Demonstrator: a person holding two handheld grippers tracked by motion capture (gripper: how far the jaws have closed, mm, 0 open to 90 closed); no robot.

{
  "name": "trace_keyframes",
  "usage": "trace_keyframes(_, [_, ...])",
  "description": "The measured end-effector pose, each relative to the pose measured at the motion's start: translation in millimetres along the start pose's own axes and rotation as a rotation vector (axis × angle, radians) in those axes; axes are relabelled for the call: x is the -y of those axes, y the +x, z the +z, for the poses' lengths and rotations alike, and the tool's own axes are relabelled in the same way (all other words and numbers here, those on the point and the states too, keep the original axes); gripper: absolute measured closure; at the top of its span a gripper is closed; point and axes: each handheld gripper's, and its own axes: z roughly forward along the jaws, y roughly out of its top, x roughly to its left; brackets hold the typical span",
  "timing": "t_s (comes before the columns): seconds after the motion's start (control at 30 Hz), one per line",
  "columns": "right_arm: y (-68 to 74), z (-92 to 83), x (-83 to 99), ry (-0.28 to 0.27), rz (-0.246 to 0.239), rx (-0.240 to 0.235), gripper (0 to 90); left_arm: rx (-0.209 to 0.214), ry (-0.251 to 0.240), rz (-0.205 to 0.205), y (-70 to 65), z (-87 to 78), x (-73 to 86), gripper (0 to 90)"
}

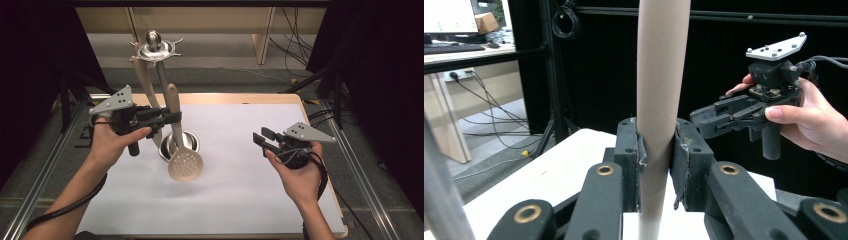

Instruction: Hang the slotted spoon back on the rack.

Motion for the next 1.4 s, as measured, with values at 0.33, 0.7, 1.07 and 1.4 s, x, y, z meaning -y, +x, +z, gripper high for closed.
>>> trace_keyframes(0.33, [-16.8,-3.9,7.2,0.014,0.032,0.078,63.7,-0.032,0.011,0.004,10.9,1.4,-7.6,74.9])
trace_keyframes(0.7, [-23.2,-3.2,11.9,0.028,0.025,0.107,63.5,-0.04,0.021,0.005,17.5,-2.1,-10.0,74.9])
trace_keyframes(1.07, [-23.0,1.1,15.3,0.046,0.013,0.102,62.9,-0.044,0.021,0.013,22.3,-10.7,-14.7,74.9])
trace_keyframes(1.4, [-21.4,-0.6,14.6,0.049,0.032,0.101,62.4,-0.035,0.025,0.009,25.4,-13.8,-18.2,74.9])
